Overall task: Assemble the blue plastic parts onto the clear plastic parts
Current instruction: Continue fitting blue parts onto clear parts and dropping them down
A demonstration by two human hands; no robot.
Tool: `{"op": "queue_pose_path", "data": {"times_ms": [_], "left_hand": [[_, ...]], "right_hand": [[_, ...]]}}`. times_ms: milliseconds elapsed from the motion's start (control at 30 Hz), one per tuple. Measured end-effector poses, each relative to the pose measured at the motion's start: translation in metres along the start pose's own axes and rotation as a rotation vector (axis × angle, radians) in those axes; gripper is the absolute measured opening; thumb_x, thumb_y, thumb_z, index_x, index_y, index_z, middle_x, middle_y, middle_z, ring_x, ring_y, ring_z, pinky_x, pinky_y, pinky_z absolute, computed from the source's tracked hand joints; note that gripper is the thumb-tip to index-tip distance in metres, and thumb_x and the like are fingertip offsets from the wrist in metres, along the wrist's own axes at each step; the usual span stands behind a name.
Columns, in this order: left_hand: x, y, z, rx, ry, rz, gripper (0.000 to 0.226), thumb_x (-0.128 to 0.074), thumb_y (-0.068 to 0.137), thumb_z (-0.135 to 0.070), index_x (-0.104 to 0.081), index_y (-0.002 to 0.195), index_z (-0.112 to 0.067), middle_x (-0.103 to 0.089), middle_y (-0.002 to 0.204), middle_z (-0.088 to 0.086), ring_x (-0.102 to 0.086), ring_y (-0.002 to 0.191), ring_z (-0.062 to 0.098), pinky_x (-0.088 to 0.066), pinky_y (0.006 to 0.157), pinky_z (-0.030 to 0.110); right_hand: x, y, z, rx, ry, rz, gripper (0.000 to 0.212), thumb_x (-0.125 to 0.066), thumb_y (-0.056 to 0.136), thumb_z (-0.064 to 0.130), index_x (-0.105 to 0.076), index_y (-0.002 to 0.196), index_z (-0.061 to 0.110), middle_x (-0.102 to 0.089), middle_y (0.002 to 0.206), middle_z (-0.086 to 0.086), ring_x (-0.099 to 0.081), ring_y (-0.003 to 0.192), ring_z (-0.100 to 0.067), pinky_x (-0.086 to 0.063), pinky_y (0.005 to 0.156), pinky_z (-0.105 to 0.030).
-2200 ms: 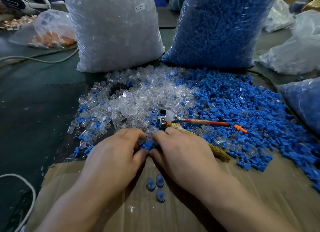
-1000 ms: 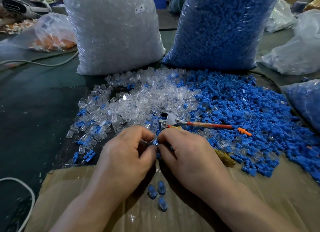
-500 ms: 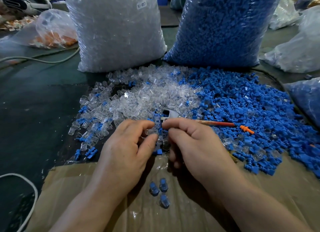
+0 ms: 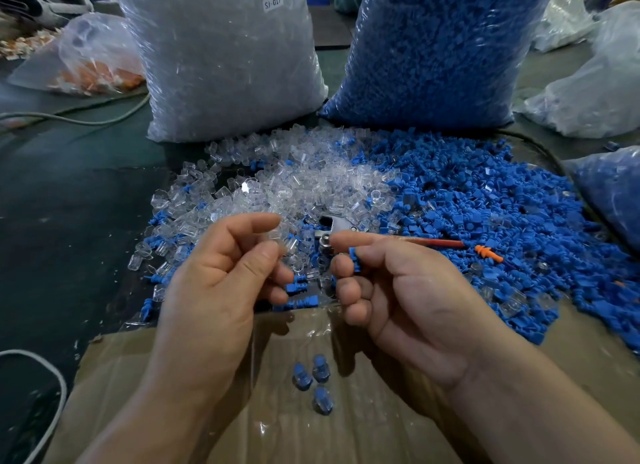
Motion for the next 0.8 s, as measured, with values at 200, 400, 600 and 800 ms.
{"op": "queue_pose_path", "data": {"times_ms": [200, 400, 600, 800], "left_hand": [[0.001, 0.003, 0.008, 0.104, -0.182, 0.015, 0.032, -0.080, 0.074, -0.012, -0.073, 0.091, -0.038, -0.068, 0.076, -0.005, -0.065, 0.061, 0.011, -0.052, 0.049, 0.020], [-0.006, -0.003, 0.012, 0.191, -0.099, 0.094, 0.030, -0.074, 0.078, -0.004, -0.077, 0.095, -0.029, -0.066, 0.073, -0.002, -0.061, 0.058, 0.011, -0.050, 0.050, 0.021], [-0.009, -0.003, 0.008, 0.257, -0.103, 0.108, 0.026, -0.068, 0.081, -0.008, -0.074, 0.091, -0.031, -0.065, 0.071, -0.003, -0.053, 0.050, 0.011, -0.042, 0.042, 0.022], [-0.014, -0.007, 0.001, 0.233, -0.035, 0.133, 0.035, -0.066, 0.090, 0.003, -0.071, 0.085, -0.032, -0.065, 0.068, 0.002, -0.049, 0.045, 0.011, -0.039, 0.036, 0.022]], "right_hand": [[0.000, -0.004, 0.004, 0.149, -0.082, -0.012, 0.020, -0.040, 0.101, 0.002, -0.059, 0.104, 0.000, -0.069, 0.082, -0.016, -0.073, 0.076, -0.029, -0.061, 0.060, -0.031], [0.001, -0.018, 0.019, 0.673, -1.156, -0.171, 0.019, -0.056, 0.097, 0.022, -0.063, 0.100, 0.039, -0.063, 0.094, 0.012, -0.064, 0.086, -0.010, -0.055, 0.072, -0.029], [-0.012, -0.018, 0.009, 0.841, -1.345, -0.052, 0.006, -0.056, 0.094, 0.029, -0.062, 0.094, 0.028, -0.060, 0.082, 0.015, -0.061, 0.080, -0.005, -0.047, 0.068, -0.022], [-0.016, -0.017, 0.005, 0.911, -1.481, -0.006, 0.013, -0.052, 0.097, 0.027, -0.063, 0.098, 0.021, -0.059, 0.096, 0.011, -0.056, 0.087, -0.005, -0.046, 0.074, -0.029]]}}
Point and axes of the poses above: each hand's wrist, its own y-axis towards the middle knuckle, its own x-axis out of the back of the hand, z = x × y, the point moved 4 cm from there along y, towards the middle knuckle
